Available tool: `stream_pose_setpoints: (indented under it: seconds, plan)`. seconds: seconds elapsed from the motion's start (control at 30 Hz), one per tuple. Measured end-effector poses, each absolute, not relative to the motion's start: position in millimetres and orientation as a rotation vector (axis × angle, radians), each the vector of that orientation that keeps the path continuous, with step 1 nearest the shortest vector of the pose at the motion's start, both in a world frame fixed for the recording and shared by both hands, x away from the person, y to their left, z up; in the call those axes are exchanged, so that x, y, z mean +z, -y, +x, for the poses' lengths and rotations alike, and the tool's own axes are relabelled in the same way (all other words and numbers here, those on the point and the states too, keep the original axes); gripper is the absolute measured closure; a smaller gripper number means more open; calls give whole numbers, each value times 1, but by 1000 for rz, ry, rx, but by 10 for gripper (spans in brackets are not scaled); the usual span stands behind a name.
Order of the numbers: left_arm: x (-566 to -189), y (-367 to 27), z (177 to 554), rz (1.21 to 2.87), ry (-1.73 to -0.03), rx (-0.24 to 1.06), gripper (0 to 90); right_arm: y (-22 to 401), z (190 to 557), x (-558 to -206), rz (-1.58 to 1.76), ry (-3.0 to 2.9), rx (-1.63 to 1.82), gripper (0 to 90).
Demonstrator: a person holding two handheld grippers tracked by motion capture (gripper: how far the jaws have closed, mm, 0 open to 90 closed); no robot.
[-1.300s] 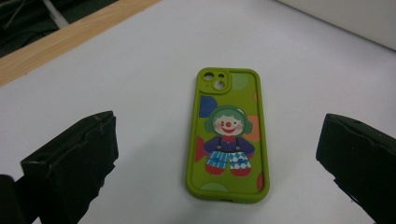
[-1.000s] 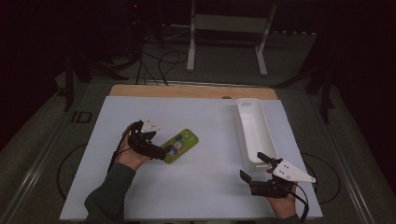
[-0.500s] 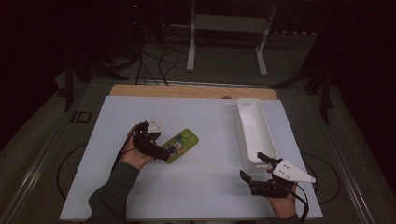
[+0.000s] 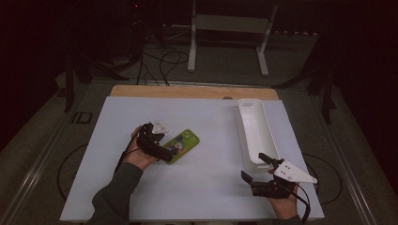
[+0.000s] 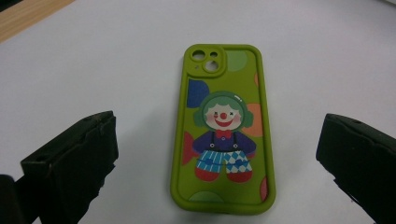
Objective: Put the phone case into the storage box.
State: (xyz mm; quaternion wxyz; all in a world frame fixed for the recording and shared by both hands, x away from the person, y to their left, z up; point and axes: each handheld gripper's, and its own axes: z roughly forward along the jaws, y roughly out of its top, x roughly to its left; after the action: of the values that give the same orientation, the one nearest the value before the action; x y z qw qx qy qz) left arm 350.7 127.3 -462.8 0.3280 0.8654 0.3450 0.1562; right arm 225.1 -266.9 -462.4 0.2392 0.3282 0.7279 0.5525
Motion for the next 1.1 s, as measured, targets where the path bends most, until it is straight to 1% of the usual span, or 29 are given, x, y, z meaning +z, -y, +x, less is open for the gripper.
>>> stream_pose_setpoints:
  seconds: [0.43,1.1]
  plan:
    - [-470,-121,354,2293,-906,401,0,267,225,-462,898,-1992,1513,92]
    - [-487,-113,363,2334,-937,347,0,267,225,-463,904,-1993,1513,93]
